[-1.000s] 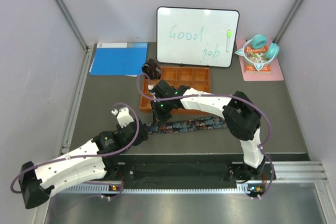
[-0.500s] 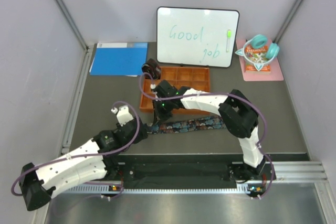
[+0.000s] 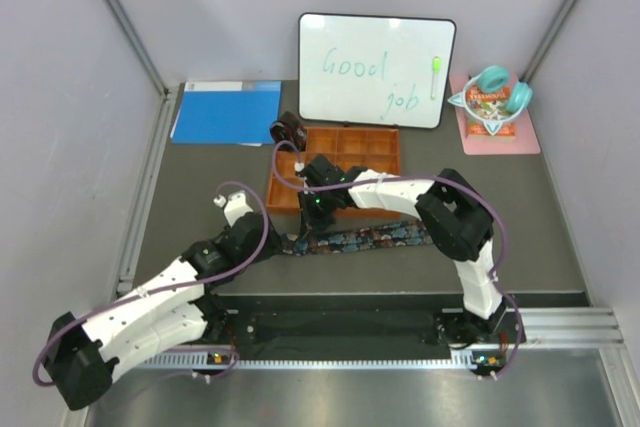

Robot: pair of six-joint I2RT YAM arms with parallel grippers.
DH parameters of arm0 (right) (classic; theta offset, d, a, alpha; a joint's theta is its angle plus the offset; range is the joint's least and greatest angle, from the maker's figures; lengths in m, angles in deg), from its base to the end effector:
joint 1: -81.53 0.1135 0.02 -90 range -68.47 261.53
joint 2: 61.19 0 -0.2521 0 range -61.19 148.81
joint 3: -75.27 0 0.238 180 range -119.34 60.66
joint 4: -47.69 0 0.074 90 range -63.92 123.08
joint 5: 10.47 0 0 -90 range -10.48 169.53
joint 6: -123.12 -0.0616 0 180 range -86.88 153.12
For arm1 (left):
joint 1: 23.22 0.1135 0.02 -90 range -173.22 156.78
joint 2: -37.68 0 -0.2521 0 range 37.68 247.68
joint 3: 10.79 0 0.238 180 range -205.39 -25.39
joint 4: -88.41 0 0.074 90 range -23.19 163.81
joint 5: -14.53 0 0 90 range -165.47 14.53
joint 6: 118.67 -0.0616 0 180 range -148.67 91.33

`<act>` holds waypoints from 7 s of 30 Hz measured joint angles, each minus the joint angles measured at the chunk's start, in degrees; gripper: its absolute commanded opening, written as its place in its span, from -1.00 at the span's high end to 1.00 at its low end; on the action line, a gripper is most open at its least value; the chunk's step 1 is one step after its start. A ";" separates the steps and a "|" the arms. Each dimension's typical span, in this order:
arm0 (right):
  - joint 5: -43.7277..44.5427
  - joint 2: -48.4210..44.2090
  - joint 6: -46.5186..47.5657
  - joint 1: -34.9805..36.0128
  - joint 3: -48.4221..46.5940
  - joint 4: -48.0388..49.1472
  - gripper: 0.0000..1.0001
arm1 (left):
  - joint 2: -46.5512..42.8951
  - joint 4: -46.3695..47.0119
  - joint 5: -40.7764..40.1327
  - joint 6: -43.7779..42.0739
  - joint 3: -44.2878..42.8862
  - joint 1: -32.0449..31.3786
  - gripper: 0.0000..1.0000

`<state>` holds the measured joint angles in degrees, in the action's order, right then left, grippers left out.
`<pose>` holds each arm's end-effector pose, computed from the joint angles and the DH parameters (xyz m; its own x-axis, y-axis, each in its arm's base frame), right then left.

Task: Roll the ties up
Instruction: Roll the tie at the center of the board.

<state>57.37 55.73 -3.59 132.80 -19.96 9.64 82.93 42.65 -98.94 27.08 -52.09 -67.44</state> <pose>0.2455 0.3432 0.1371 -0.9362 -0.2824 -0.2092 -0.3515 0.7484 0.5624 0.1349 -0.0970 0.1766 -0.6839 -0.3924 -0.6151 -0.1957 0.9108 -0.3635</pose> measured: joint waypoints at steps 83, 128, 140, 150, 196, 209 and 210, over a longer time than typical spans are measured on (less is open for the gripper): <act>-6.82 4.28 -5.53 2.36 -5.73 1.88 1.00 | 4.87 -2.56 4.63 -7.69 -3.48 11.52 0.60; -5.79 4.50 -6.80 0.24 -2.05 2.19 1.00 | 20.68 1.44 -2.93 0.07 -12.59 -4.87 0.62; -4.20 -4.26 -3.56 -4.22 4.35 0.48 1.00 | 27.87 4.96 -4.00 -0.13 -13.18 -8.79 0.63; -0.20 -14.80 -0.42 -7.37 8.63 -3.87 1.00 | 36.37 0.90 -10.34 -2.23 -19.56 -13.25 0.60; 1.53 -17.44 0.50 -8.31 9.57 -8.17 1.00 | 30.29 -4.35 -7.74 -7.87 -24.72 -14.43 -0.58; -4.96 -10.80 -5.11 0.11 -0.04 -2.36 1.00 | 8.79 -8.59 -4.83 -7.82 -15.98 -1.38 -0.58; -5.29 -9.68 -5.53 0.57 -0.96 -2.12 1.00 | 7.52 -8.61 -4.13 -7.98 -15.10 -0.11 -0.57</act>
<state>52.08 46.05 -9.12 133.37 -20.92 7.52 90.45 34.04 -103.07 19.10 -67.19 -67.55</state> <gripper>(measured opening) 0.005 0.791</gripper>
